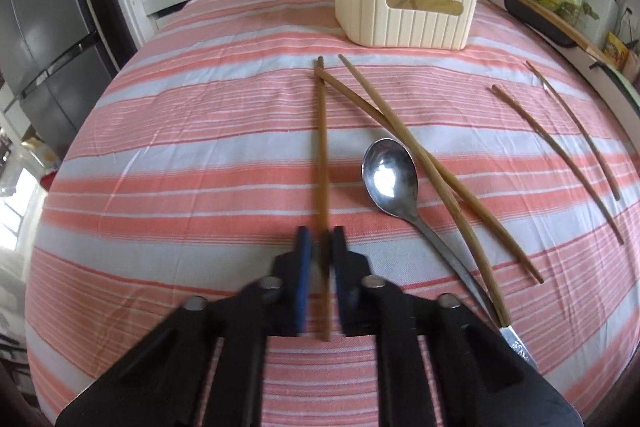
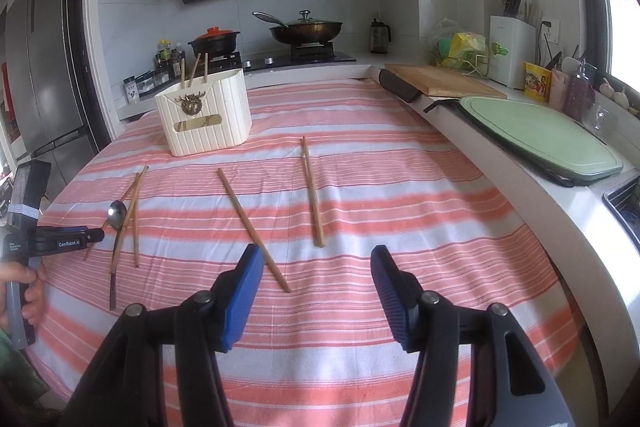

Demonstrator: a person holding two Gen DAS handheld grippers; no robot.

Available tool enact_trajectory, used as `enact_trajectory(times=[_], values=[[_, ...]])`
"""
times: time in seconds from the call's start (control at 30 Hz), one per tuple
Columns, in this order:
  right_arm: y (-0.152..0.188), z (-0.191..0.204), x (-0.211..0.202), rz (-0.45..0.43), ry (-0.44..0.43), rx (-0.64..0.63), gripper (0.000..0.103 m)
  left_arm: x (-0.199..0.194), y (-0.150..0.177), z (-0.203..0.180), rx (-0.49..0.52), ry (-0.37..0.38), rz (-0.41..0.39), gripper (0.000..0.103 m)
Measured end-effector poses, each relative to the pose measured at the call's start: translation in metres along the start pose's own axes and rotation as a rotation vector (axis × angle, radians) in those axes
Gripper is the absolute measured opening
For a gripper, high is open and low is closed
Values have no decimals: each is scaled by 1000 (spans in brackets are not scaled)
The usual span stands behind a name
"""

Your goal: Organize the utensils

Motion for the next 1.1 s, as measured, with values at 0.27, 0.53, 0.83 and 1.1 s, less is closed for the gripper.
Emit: enact_trajectory(times=[0.27, 0.53, 0.83, 1.1], values=[[1, -5, 5, 19, -3, 22, 57, -12, 19, 20, -108, -128, -15, 4], [-6, -11, 23, 84, -14, 29, 57, -17, 30, 46, -127, -81, -30, 24], [-25, -10, 61, 215, -52, -40, 57, -17, 37, 51, -159, -32, -50, 76], [-34, -4, 84, 304, -81, -79, 57, -13, 37, 42, -80, -4, -10, 96]])
Point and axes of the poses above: each gripper's, at about its wrist camera, not at the fingertips, and x roughly the way its jaws point, z to its left, y to its underside, the point moved 2 cm from there along x, roughly the way its jaws point
